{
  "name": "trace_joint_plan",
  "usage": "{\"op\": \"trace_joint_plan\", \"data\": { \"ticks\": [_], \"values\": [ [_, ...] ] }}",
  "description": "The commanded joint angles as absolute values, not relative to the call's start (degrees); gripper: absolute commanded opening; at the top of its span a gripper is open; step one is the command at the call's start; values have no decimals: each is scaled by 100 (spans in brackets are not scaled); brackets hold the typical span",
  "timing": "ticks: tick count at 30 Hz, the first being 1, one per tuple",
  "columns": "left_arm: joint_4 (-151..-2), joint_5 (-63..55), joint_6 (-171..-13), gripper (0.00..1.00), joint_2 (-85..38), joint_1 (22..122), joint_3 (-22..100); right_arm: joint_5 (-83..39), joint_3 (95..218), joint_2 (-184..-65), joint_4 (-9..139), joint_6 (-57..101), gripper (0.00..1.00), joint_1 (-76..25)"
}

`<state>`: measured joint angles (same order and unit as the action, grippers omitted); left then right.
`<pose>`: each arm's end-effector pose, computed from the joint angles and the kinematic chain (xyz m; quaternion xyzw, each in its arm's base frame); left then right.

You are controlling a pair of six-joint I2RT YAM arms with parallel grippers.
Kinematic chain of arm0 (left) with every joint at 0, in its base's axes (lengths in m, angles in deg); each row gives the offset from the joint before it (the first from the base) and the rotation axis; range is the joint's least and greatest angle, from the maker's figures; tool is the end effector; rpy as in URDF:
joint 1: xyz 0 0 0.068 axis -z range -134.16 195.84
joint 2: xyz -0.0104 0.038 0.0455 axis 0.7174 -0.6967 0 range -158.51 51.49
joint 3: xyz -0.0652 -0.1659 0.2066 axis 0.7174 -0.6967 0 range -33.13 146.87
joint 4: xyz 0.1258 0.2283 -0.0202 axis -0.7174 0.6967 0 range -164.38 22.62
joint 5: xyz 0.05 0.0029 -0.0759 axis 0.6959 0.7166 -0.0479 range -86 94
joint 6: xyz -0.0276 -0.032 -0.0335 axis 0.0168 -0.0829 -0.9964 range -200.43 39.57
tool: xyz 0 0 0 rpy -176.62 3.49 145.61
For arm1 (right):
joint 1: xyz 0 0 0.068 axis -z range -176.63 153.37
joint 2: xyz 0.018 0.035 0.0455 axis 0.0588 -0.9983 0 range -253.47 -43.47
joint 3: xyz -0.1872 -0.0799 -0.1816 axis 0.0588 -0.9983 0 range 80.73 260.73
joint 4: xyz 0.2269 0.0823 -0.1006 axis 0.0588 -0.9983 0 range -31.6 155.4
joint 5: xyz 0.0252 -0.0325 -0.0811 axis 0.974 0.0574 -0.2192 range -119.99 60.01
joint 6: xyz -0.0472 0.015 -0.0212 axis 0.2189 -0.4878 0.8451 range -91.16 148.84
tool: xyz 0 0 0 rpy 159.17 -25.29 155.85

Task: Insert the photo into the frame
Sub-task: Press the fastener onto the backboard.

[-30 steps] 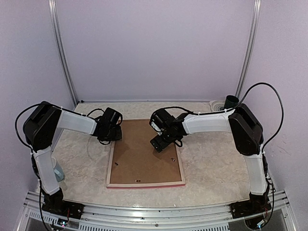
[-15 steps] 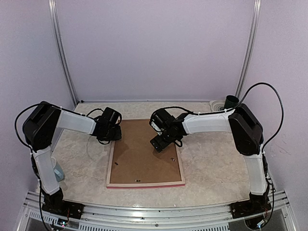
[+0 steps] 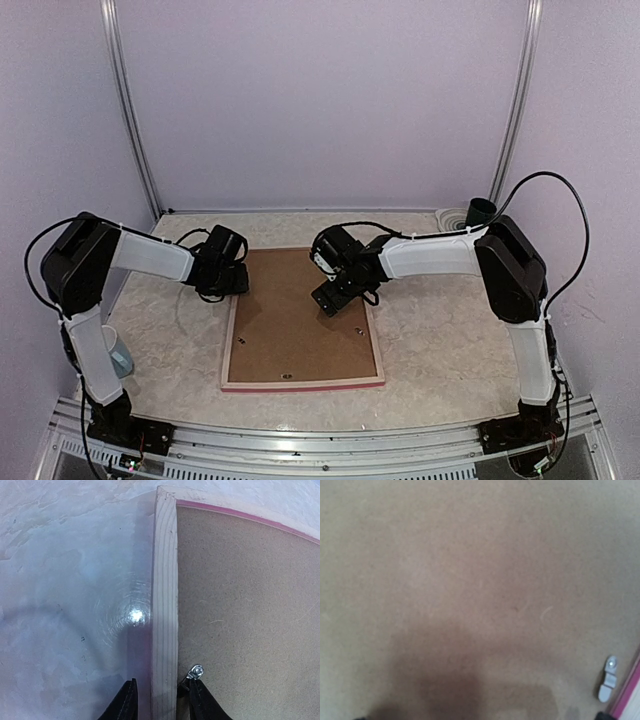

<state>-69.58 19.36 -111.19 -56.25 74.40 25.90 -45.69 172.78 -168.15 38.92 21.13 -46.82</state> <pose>0.3309 -0.1693 0.1334 -0.0599 0.9402 -0.0433 0.3324 0.3048 0.3507 0.1561 -0.3120 0.9032 0.0125 0.2946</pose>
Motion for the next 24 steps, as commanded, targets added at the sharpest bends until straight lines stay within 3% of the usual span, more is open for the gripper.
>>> {"op": "trace_joint_plan", "data": {
  "ticks": [1,24],
  "values": [
    [-6637,1820,-11055,36,-5524,7388,2416,-4528,17012,-17089,3568,2180,99,-4787],
    [-6472,2430,-11199,18,-6008,7414,2756,-4458,16968,-17069,3627,2207,99,-4787]
  ]
}}
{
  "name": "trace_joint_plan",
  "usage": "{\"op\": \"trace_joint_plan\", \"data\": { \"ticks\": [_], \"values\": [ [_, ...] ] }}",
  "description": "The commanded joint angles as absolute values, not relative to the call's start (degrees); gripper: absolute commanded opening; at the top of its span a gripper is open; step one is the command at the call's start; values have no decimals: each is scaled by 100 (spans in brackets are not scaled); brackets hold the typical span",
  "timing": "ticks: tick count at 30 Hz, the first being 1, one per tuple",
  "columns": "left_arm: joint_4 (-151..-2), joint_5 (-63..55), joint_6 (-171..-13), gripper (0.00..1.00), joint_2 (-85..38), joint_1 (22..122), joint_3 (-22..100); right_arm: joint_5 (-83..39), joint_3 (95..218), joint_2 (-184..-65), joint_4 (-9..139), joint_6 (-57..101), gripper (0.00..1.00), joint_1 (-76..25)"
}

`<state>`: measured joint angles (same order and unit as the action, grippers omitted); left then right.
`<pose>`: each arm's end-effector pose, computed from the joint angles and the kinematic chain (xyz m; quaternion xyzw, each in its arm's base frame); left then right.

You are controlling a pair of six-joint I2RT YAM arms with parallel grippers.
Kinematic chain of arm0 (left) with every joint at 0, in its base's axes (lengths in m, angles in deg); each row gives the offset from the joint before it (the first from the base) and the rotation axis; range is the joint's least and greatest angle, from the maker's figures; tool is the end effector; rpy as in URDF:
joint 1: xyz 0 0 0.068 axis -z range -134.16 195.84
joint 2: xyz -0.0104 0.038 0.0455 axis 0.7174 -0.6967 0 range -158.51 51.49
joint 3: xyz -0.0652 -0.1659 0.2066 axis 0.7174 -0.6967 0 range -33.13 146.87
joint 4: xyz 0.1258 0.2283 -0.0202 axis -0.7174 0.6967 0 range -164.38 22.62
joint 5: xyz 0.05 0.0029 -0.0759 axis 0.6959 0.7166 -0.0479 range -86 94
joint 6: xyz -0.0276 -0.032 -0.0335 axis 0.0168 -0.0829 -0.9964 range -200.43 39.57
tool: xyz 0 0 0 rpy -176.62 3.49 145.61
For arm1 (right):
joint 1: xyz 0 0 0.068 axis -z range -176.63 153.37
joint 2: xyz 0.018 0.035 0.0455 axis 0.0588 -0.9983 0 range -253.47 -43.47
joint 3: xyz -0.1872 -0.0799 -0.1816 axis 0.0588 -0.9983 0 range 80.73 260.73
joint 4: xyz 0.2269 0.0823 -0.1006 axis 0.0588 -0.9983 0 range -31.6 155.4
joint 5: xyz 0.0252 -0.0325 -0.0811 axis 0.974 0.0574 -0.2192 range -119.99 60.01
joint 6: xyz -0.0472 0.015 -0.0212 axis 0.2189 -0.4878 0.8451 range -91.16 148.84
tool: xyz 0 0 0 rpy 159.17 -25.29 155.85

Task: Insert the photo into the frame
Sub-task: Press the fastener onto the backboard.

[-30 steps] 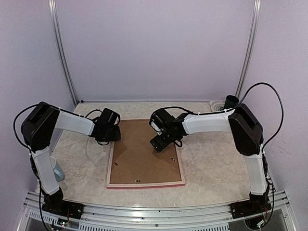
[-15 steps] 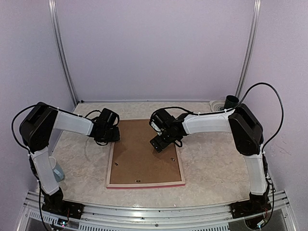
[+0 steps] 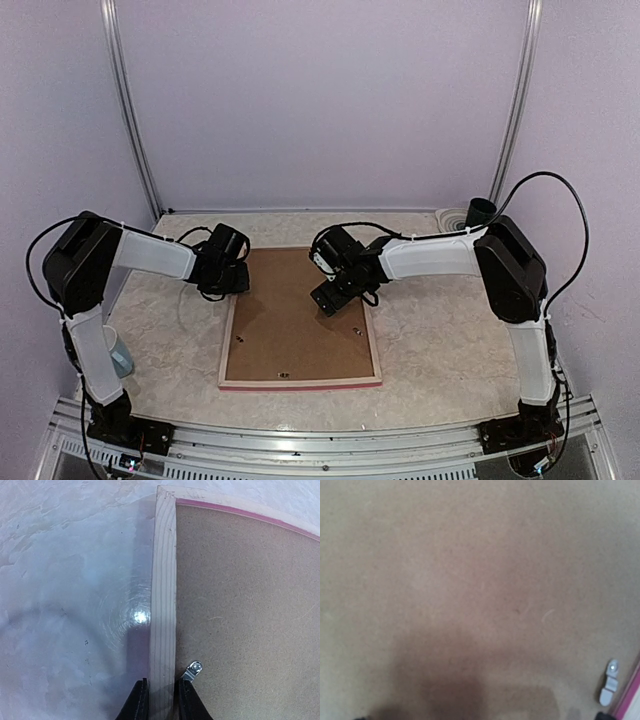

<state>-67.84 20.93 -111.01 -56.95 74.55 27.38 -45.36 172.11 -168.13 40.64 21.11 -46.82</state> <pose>0.3339 -0.1710 0.1344 -0.0603 0.9411 -0.0275 0.3316 0.3051 0.3514 0.1544 -0.3107 0.9014 0.0196 0.3010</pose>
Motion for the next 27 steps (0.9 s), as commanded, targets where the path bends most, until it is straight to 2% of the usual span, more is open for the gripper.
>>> {"op": "trace_joint_plan", "data": {
  "ticks": [1,5,20,27],
  "values": [
    [-6489,2443,-11226,17,-6012,7414,2734,-4458,16963,-17065,3629,2215,99,-4789],
    [-6553,2504,-11333,12,-6054,7430,2691,-4391,16944,-17033,3671,2253,99,-4797],
    [-7038,2254,-11379,11,-6099,7832,2308,-4592,17292,-15625,3799,2217,99,-4805],
    [-7277,2249,-11222,11,-6168,8289,2282,-4888,17240,-15470,3829,2145,99,-4785]
  ]
}}
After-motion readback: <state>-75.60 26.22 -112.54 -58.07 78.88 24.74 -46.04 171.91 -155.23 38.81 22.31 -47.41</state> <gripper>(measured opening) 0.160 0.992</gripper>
